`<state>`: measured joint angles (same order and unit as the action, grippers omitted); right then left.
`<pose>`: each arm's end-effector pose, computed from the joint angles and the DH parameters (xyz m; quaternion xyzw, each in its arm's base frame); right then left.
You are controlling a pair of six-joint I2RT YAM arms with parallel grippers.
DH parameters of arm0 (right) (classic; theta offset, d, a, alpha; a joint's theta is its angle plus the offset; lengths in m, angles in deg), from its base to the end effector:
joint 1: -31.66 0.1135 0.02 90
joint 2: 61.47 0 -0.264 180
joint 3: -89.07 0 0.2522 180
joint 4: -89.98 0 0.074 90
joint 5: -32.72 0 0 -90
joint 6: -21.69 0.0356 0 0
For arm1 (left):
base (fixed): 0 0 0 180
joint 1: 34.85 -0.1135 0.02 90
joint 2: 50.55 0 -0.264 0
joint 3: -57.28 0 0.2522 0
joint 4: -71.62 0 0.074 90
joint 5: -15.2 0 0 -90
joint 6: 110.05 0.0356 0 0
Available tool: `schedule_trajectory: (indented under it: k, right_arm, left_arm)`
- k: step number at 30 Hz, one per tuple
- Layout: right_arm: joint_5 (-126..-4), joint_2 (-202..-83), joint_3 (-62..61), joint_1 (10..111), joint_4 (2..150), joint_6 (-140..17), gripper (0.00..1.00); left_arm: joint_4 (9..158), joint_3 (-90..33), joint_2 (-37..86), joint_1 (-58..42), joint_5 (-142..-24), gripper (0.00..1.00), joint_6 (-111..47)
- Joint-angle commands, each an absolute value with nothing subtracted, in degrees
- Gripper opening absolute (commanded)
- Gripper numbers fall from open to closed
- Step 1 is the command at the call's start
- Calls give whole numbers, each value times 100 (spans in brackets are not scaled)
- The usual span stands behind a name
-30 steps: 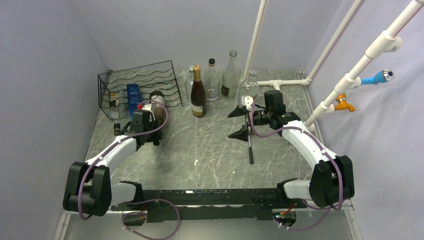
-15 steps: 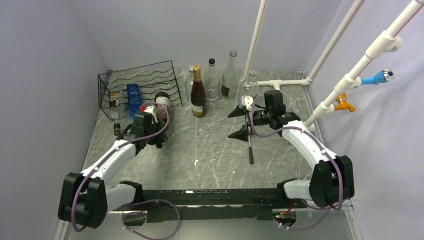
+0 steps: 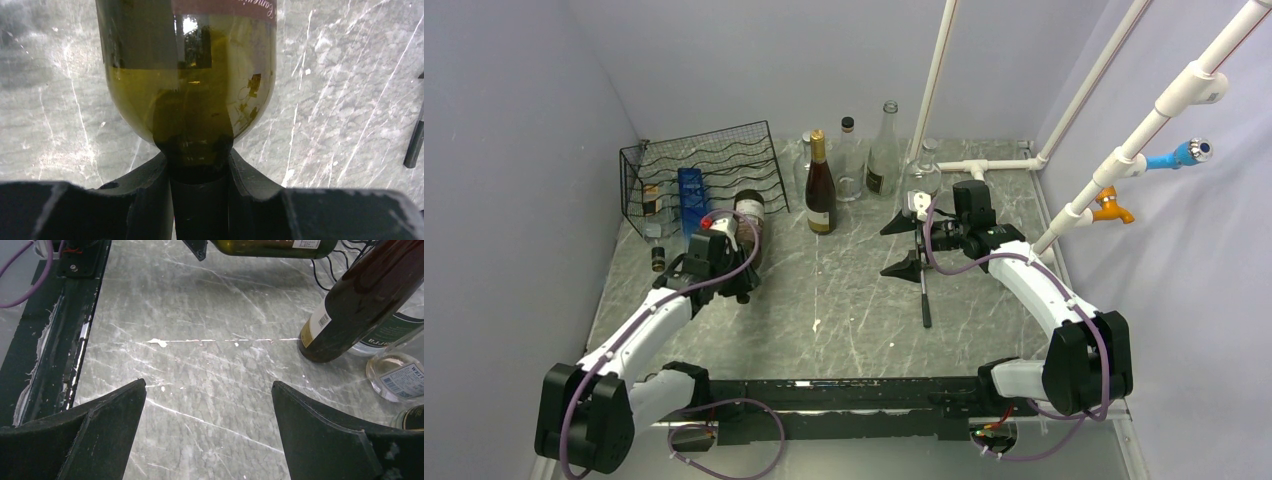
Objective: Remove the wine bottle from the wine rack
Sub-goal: Pick up the wine bottle from the wine rack.
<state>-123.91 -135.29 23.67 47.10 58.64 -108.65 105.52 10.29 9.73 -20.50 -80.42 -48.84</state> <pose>0.2454 0.1017 0.2738 -0.5600 0.5597 0.4091 0.4536 0.2015 -0.0552 0.2045 -0.0991 0.9248 -0.1765 0.3222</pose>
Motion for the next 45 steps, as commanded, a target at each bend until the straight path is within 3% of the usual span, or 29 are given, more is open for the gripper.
schedule_trajectory:
  k: [1,21,45]
  right_arm:
    - [-12710,-13411,2417,4686,5913,-10980,100]
    - [-12717,-13414,2433,4686,5917,-10989,100]
    - [-12891,-13368,2463,4695,5701,-11372,100]
  left_arm:
    - [10154,942,625,-2018,-8260,0,-4943]
    - [11087,827,-86,-1887,-9108,0,-5085]
    - [12394,28,179,-1325,-10117,0,-4749]
